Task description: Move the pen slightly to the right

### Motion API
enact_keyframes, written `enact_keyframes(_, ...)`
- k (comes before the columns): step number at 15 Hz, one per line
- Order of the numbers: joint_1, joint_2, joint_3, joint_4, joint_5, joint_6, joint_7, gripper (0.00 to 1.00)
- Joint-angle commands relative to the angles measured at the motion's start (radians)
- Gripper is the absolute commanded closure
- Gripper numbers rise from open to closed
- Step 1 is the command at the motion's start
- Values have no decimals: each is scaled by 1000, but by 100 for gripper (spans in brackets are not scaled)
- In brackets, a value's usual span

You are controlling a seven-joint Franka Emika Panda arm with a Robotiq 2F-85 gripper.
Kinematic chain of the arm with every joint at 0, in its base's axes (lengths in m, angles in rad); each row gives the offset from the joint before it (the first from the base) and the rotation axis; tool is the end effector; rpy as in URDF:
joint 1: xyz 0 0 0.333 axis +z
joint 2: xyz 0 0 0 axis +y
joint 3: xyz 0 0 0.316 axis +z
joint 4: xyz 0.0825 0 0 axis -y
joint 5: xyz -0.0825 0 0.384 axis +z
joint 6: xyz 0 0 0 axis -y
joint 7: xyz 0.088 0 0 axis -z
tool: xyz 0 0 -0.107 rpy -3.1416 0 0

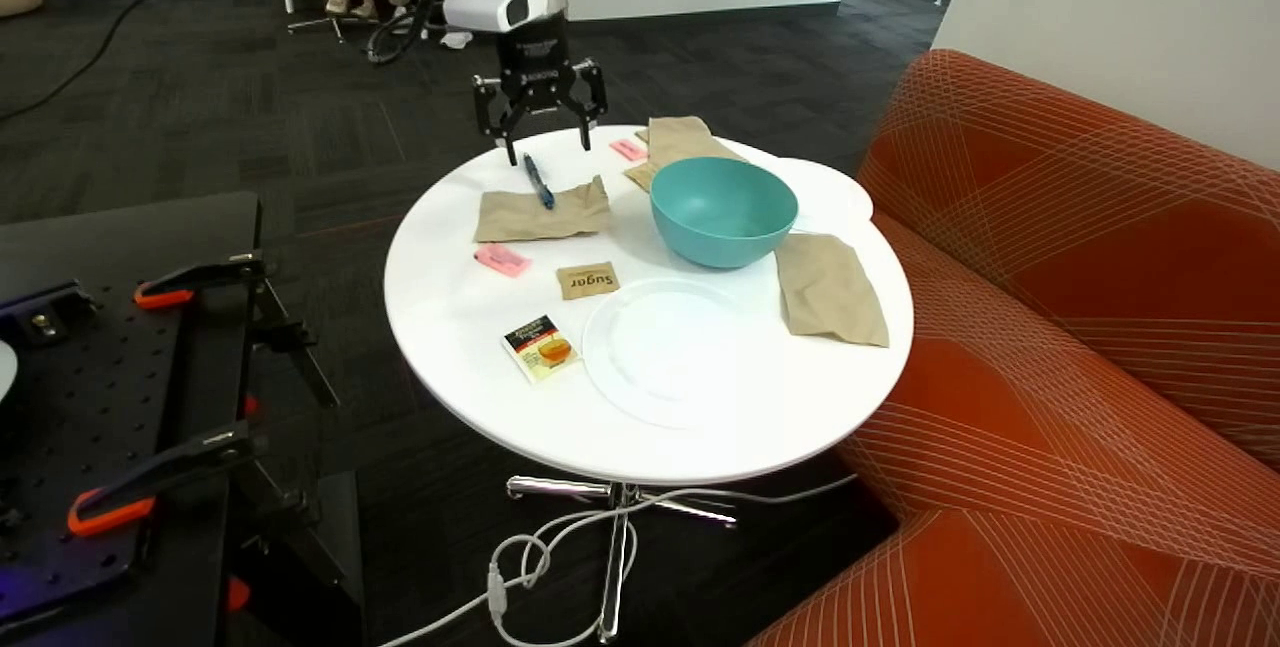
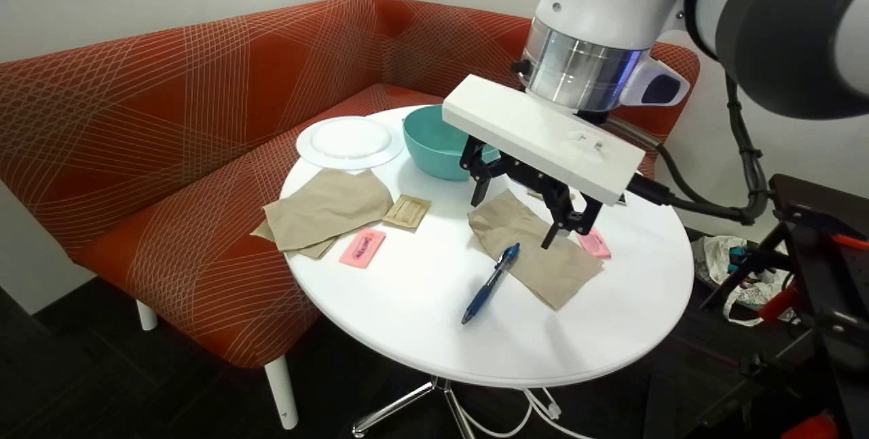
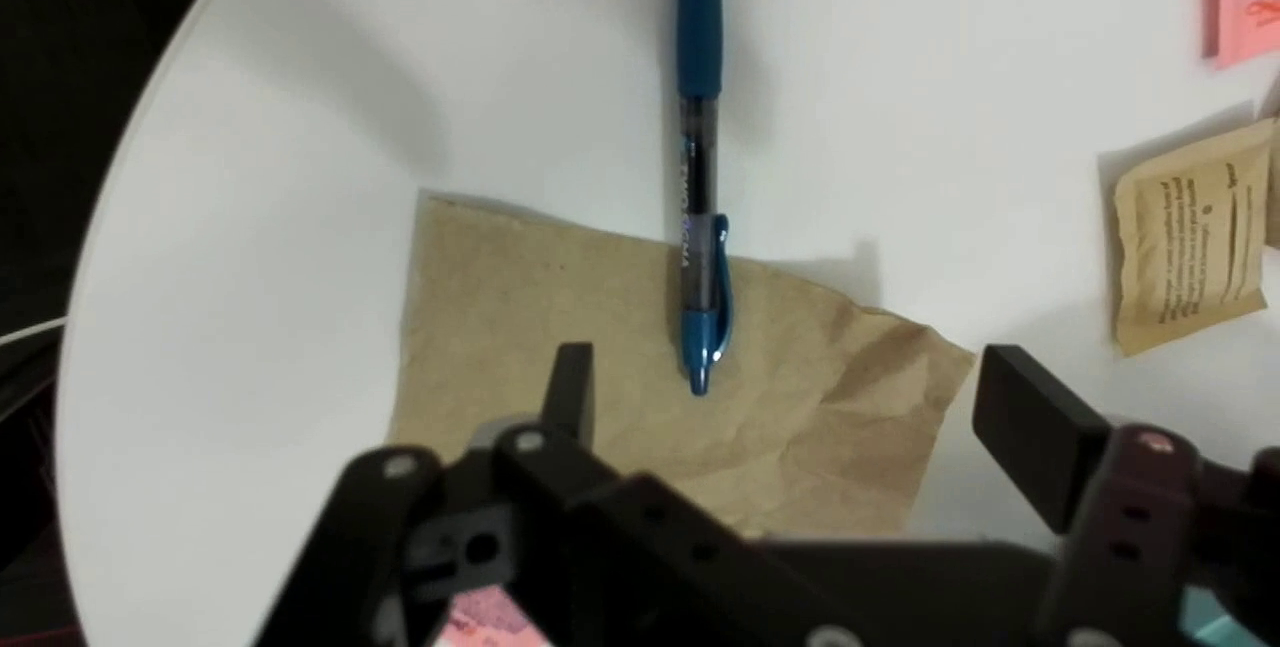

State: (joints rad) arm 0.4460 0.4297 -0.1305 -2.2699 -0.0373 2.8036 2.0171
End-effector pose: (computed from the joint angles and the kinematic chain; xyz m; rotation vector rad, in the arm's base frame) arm 0.5178 0.1688 0.1787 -2.0778 2.2547 -0.1601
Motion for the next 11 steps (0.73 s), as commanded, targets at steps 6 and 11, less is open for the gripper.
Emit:
enact_keyframes(6, 13, -78, -11, -76, -70, 27, 68, 0)
enact_keyframes(11, -18, -51, 23, -57, -55, 25, 24, 0)
